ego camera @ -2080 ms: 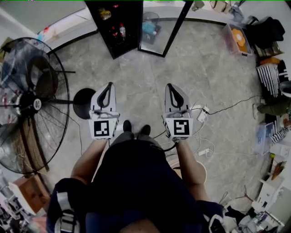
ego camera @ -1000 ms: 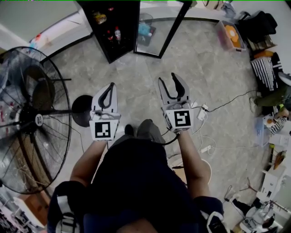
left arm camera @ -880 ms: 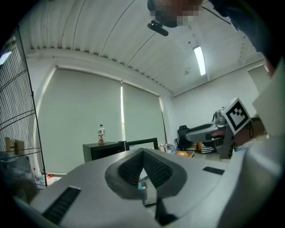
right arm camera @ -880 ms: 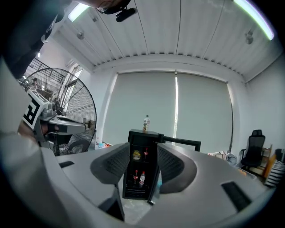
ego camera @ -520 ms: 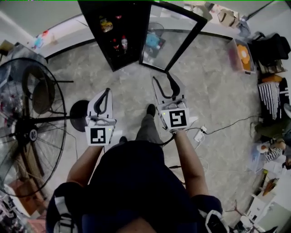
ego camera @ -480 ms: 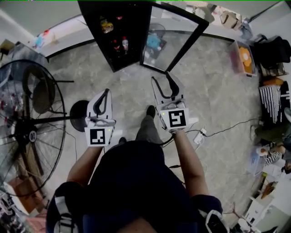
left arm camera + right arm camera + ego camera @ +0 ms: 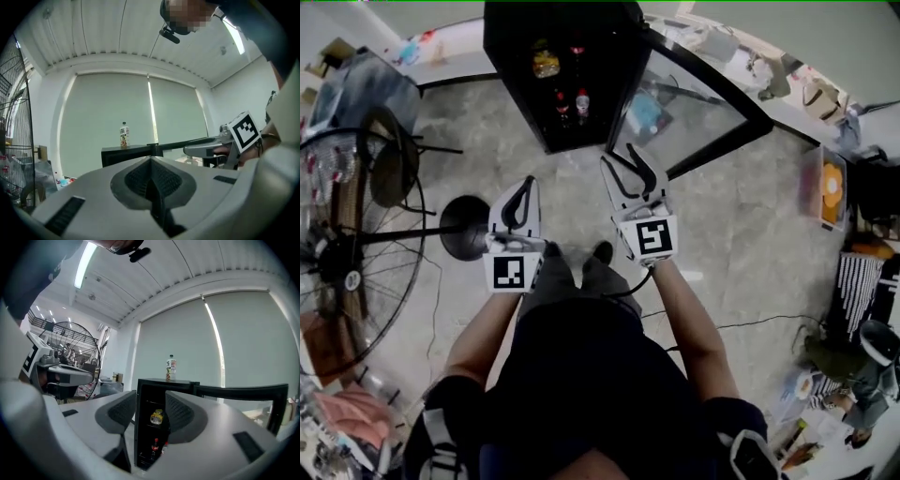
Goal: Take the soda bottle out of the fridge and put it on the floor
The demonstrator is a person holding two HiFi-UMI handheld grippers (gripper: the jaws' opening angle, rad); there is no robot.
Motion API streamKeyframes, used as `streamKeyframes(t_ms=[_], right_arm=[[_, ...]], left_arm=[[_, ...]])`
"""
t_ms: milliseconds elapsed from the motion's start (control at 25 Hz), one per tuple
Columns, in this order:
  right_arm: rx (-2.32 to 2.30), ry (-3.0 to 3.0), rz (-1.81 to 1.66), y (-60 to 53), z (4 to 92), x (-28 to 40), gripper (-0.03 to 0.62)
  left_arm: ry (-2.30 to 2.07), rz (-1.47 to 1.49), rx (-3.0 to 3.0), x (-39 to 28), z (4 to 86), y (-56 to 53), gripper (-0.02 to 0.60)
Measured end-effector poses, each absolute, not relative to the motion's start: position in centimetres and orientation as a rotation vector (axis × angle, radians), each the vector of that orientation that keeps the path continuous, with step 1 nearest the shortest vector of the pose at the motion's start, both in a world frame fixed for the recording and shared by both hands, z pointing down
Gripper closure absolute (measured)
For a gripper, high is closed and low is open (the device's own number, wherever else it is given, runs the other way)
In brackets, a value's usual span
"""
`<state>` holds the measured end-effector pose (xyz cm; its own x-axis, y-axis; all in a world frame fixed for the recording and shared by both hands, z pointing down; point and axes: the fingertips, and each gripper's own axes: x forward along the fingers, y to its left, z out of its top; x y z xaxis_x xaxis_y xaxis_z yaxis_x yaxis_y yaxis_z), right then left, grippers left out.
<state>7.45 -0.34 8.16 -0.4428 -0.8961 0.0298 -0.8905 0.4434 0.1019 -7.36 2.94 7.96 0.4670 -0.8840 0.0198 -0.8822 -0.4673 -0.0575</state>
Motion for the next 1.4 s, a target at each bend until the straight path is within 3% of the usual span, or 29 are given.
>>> streamKeyframes(t_ms=[1400], right_arm=[[1.732, -2.509, -0.061, -27.9, 29.2, 5.3, 0.379]], left_arm=[[1.650, -0.192, -2.597, -11.7, 24.0, -11.6, 0.558]])
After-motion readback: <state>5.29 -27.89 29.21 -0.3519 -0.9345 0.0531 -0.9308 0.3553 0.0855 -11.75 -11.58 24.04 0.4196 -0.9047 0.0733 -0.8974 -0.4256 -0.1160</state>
